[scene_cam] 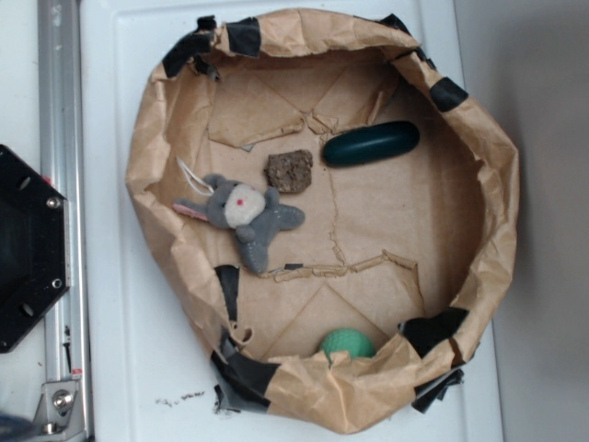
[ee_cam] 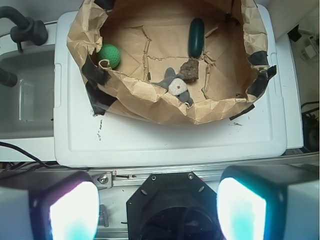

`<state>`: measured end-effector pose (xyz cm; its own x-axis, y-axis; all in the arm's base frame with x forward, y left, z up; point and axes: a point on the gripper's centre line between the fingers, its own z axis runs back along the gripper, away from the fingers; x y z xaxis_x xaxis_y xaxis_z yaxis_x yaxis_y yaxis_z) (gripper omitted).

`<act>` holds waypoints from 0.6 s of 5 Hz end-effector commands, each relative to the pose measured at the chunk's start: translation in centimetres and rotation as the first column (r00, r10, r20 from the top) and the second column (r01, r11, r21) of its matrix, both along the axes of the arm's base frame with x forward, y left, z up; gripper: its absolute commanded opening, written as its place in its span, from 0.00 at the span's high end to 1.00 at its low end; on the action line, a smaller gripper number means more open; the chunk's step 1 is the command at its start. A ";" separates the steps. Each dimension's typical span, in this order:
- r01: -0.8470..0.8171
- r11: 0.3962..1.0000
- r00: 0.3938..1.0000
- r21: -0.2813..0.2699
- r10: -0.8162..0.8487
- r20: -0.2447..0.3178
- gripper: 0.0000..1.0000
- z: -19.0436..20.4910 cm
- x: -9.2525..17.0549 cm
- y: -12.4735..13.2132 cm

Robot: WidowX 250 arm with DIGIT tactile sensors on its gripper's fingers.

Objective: Grab the green ball.

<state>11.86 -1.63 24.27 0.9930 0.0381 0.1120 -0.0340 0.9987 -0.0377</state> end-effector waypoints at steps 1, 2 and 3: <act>0.000 1.000 1.000 0.000 0.000 0.000 0.00 0.0 0.0 0.0; -0.131 0.991 0.991 -0.018 0.131 0.015 0.00 -1.2 5.0 0.6; -0.186 0.982 0.983 -0.017 0.186 0.001 0.00 -2.8 9.1 0.5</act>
